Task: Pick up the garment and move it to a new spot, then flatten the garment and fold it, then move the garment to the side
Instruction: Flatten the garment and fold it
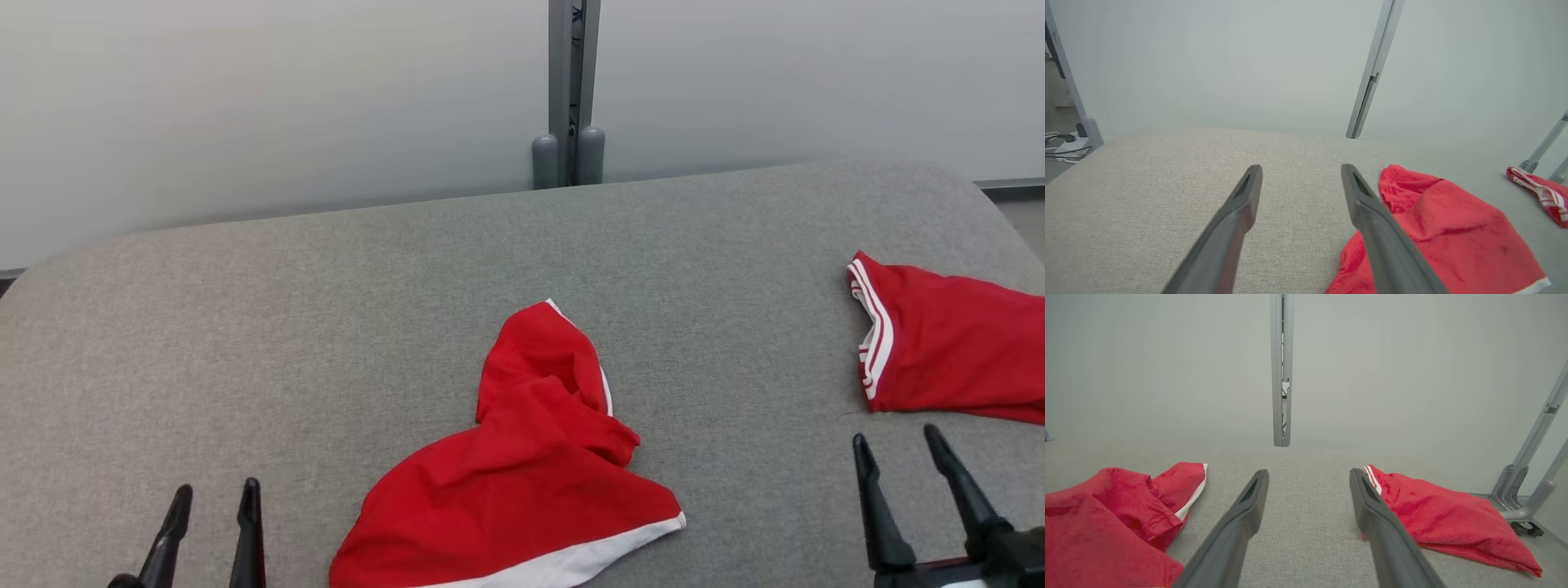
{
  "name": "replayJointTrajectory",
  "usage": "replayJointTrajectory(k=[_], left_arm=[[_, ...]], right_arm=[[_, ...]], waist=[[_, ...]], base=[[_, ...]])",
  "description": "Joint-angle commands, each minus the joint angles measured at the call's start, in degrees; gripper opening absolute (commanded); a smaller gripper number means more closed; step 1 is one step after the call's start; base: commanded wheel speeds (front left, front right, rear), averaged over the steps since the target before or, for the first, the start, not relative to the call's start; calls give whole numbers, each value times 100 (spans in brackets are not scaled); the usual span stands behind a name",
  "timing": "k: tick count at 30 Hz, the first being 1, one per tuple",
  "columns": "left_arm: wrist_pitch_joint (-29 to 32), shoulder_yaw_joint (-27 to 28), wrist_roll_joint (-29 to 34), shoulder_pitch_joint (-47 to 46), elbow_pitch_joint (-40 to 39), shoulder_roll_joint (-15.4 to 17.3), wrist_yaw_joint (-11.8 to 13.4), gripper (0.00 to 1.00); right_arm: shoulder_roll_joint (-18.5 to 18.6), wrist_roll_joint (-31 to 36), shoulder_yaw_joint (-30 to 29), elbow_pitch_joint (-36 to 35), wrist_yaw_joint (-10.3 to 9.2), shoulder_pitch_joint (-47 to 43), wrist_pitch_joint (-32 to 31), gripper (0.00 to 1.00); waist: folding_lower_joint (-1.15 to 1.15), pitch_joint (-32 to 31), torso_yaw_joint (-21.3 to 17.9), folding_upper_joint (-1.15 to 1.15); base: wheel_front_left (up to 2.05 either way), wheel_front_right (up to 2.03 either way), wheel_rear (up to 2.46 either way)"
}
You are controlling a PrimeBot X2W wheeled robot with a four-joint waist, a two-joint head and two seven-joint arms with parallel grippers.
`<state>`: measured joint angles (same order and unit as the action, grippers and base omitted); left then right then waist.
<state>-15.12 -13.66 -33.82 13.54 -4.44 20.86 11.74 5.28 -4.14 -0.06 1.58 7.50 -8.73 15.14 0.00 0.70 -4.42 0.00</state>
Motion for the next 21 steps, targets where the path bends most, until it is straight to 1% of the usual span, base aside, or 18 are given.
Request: replayJointTrajectory(k=[1,3,5,8,10,13,16,18,19,21], left_arm=[[1,188,162,101,-121,-110,5,100],[-2,554,604,218,-370,-334,-78,100],[0,859,918,348,-499,-646,-187,100],[0,1176,1298,434,-455,-1014,-476,100],[-1,1274,1479,434,-291,-1219,-749,100],[-4,1394,1692,355,110,-1420,-1091,100],[-4,1541,1829,290,401,-1570,-1322,100],[-3,1630,1911,260,496,-1648,-1437,100],[-3,1630,1911,260,496,-1648,-1437,100],[-4,1705,1949,234,542,-1703,-1524,100]], right_arm=[[33,24,-71,-119,-2,14,0,100],[23,44,-230,-364,-2,42,0,100],[-5,94,-441,-630,-2,69,0,100],[-76,167,-672,-874,-1,42,1,100],[-104,224,-728,-857,-1,-40,0,100],[-137,286,-646,-622,-1,-138,1,100],[-160,320,-452,-379,-2,-184,1,100],[-179,320,-380,-280,-2,-201,1,100],[-179,320,-380,-280,-2,-201,1,100],[-200,292,-327,-198,-2,-211,0,100]], waist=[[0,-30,30,0],[0,-67,55,0],[0,-103,81,0],[0,-164,131,0],[0,-197,176,0],[0,-235,247,0],[0,-264,271,0],[0,-276,289,0],[0,-276,289,0],[0,-287,301,0]], base=[[0,0,0],[0,0,0],[0,0,0],[0,0,0],[0,0,0],[0,0,0],[0,0,0],[0,0,0],[0,0,0],[0,0,0]])
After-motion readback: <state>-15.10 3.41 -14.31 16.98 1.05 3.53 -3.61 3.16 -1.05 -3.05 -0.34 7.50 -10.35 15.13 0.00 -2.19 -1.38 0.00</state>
